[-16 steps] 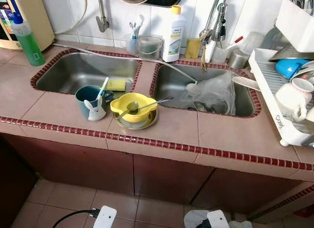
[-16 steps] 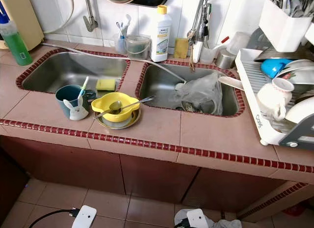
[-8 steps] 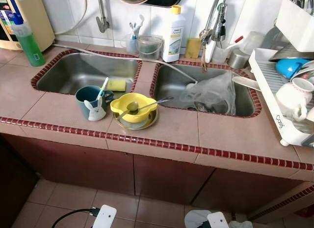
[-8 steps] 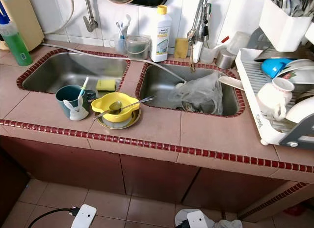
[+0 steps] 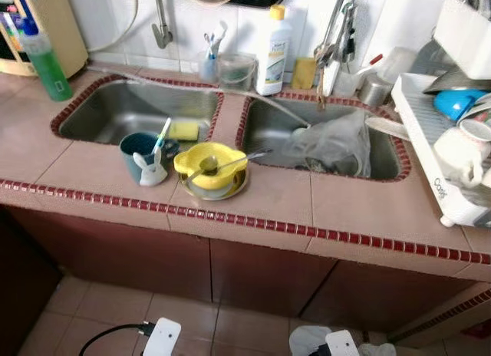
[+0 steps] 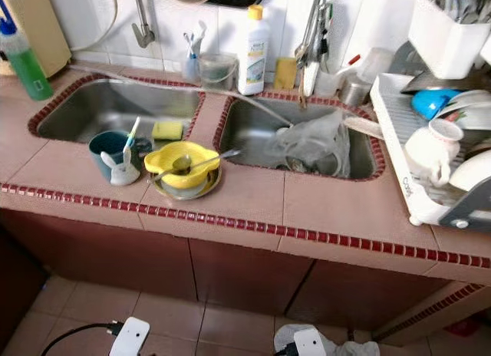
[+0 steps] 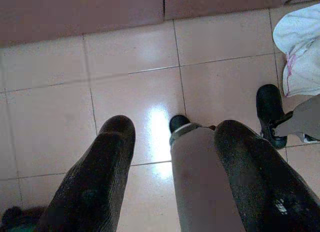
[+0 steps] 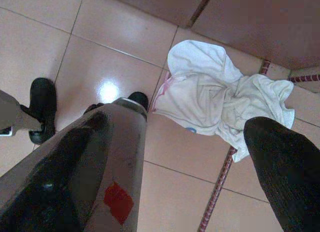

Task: Kitchen organization

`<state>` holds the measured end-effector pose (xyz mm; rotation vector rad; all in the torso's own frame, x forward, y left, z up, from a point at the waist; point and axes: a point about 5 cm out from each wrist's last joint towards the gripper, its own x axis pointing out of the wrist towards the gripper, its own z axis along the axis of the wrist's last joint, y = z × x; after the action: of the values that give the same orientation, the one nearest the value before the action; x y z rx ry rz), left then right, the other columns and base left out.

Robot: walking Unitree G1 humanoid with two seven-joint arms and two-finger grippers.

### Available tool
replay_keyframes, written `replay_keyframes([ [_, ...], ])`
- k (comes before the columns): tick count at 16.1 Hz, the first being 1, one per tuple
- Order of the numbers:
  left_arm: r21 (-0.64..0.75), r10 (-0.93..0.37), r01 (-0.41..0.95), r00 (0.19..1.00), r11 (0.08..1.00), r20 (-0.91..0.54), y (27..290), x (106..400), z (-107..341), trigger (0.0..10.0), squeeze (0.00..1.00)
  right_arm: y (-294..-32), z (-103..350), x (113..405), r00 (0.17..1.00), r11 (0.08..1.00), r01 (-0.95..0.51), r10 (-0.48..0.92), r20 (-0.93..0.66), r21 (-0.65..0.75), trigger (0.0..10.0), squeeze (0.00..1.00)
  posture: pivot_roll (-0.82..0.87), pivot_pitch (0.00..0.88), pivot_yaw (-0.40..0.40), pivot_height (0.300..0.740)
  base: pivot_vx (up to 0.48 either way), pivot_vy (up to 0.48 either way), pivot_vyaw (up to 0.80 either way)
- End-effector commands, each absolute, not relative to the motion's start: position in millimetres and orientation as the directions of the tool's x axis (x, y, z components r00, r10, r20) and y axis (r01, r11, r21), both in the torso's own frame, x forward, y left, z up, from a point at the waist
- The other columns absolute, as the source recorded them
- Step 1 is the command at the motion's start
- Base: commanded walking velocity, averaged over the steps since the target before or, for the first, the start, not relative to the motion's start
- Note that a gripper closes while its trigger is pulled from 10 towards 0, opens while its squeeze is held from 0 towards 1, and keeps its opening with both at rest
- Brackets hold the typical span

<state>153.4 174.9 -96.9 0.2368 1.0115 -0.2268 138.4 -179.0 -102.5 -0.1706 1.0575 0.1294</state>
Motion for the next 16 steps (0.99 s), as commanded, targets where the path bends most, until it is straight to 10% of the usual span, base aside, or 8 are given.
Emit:
replay_keyframes([
  [1, 0.088, -0.085, 0.312, 0.500, 0.946, -0.862, 175.0, 150.4, -98.0, 10.0, 0.00, -180.1, -106.3, 127.2, 0.452, 0.981, -0.179, 0.014, -0.892, -0.075, 10.0, 0.00, 0.09, 0.000, -0.022, 0.740, -0.255, 0.000, 0.00],
  [16, 0.091, -0.102, 0.309, 0.555, 0.947, -0.825, 177.6, 159.7, -92.7, 10.0, 0.00, -179.2, -104.9, 131.4, 0.466, 0.980, -0.185, 0.019, -0.884, -0.076, 10.0, 0.00, 0.09, 0.000, -0.026, 0.740, -0.136, 0.000, 0.00],
])
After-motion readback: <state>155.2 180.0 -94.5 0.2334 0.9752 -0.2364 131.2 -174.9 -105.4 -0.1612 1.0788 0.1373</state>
